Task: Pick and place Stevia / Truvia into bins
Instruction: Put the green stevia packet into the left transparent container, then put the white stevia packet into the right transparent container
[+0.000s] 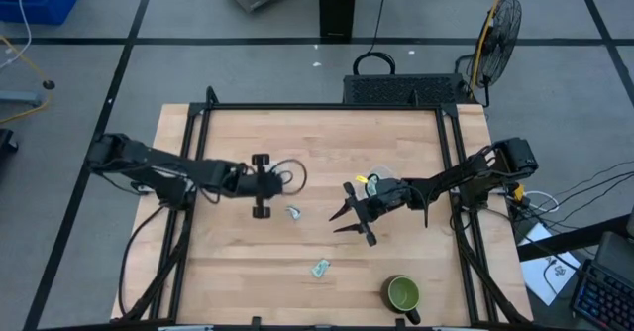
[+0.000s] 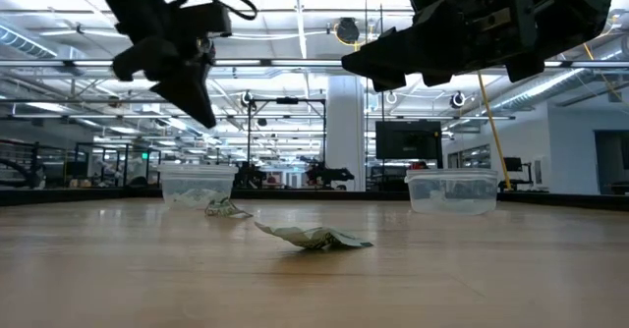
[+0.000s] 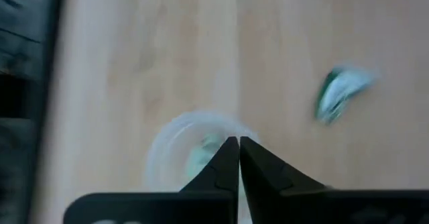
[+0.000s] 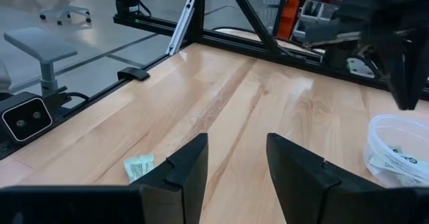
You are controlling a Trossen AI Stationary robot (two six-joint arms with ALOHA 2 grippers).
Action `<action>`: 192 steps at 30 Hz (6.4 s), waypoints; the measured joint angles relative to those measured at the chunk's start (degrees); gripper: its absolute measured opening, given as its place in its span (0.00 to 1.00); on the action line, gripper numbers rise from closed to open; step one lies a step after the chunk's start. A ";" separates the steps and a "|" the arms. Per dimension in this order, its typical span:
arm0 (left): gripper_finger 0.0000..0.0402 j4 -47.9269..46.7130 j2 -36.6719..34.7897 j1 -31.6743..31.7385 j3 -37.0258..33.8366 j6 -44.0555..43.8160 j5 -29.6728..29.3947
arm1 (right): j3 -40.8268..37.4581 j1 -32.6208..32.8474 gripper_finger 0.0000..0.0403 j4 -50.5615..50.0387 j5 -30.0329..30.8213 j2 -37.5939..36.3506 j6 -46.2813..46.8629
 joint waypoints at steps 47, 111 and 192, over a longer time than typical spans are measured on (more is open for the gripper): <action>0.31 20.82 20.55 -5.98 0.05 -7.18 13.16 | 0.00 0.02 0.36 -2.55 0.01 -0.02 0.28; 0.02 21.22 16.42 -6.90 0.22 1.58 1.96 | -0.02 0.04 0.36 -2.51 0.03 0.00 0.30; 0.38 14.48 -0.39 -3.31 0.48 -2.20 -4.29 | 22.03 9.62 0.50 -20.78 -0.16 24.20 2.60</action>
